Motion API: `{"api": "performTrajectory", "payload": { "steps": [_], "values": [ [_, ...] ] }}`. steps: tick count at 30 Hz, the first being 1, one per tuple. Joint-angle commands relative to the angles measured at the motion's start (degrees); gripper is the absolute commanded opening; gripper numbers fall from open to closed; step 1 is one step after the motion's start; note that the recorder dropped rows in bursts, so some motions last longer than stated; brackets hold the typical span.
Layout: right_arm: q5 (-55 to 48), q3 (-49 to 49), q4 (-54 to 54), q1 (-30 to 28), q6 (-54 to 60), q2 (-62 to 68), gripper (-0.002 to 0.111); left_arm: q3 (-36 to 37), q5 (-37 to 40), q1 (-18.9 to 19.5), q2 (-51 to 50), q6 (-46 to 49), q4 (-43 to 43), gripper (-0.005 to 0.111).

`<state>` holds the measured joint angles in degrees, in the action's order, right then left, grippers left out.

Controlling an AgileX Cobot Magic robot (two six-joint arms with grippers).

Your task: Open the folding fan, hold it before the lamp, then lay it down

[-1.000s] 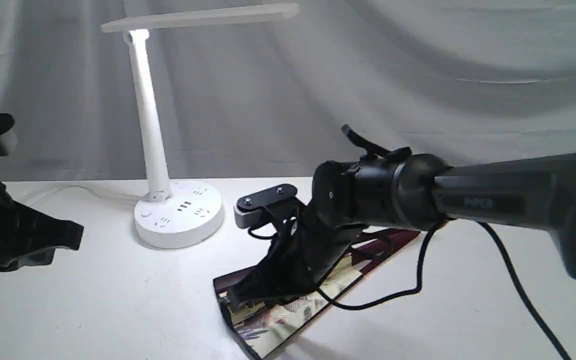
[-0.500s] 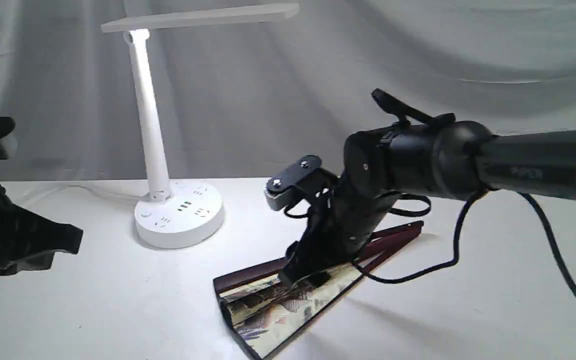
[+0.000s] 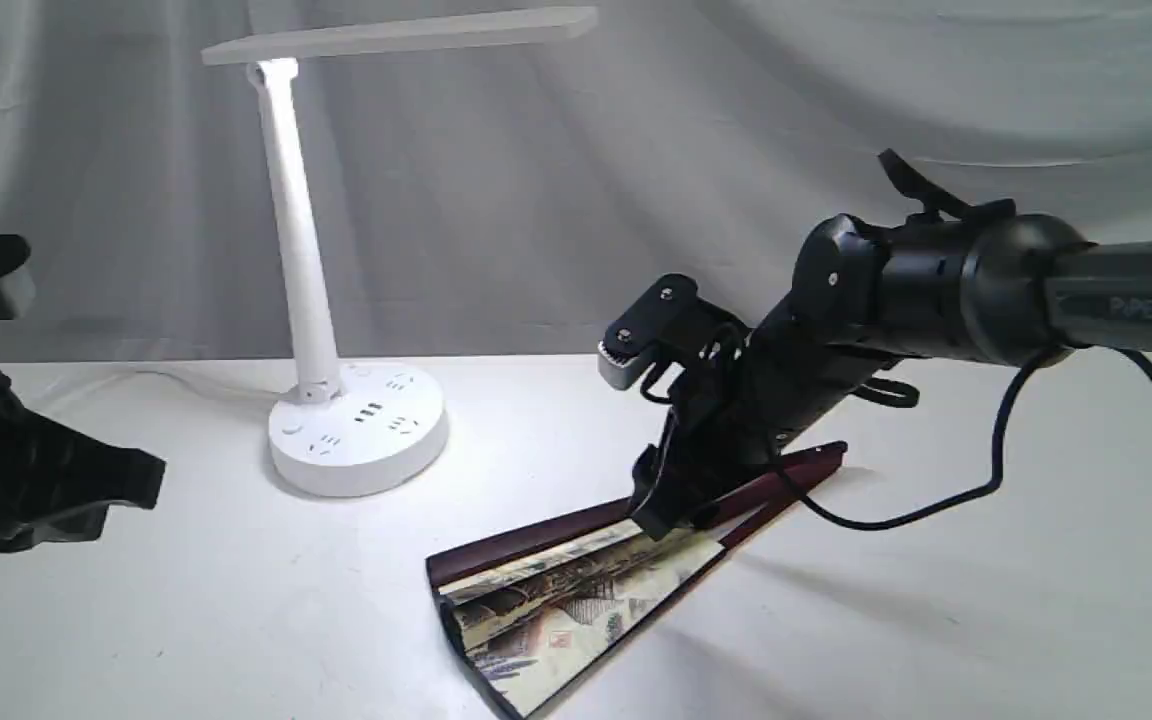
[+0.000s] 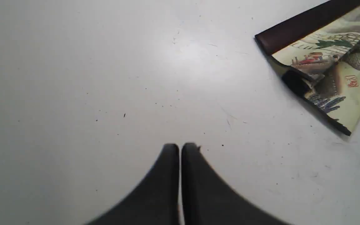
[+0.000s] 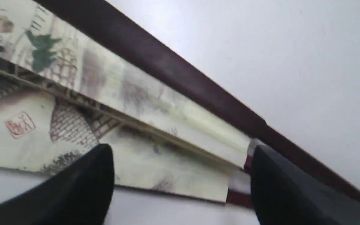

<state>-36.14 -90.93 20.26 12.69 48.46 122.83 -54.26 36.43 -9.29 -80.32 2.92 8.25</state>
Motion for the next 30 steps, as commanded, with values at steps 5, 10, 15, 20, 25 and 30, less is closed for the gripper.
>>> {"api": "performTrajectory", "payload": {
  "steps": [5,10,15,20,25,30],
  "values": [
    [1.9,0.2,5.8,-0.1,13.3,3.0,0.057,-0.7,-0.3,-0.3,0.0,0.2,0.5,0.0],
    [4.2,0.2,5.8,-0.1,20.3,6.5,0.057,-0.7,-0.3,-0.3,0.0,0.2,0.5,0.0],
    [7.0,0.2,6.2,1.1,25.4,7.6,0.057,-0.7,-0.5,-0.3,0.0,0.2,0.5,0.0],
    [10.4,0.2,6.2,2.1,27.3,7.6,0.057,-0.7,-0.5,-0.3,0.0,0.2,0.5,0.0],
    [10.3,0.2,12.2,2.2,26.6,7.6,0.057,-0.7,-0.4,-0.3,0.0,0.2,0.5,0.0],
    [7.7,0.2,12.3,2.1,19.6,7.6,0.057,-0.7,-0.4,-0.3,0.0,0.2,0.5,0.0]
  ]
}}
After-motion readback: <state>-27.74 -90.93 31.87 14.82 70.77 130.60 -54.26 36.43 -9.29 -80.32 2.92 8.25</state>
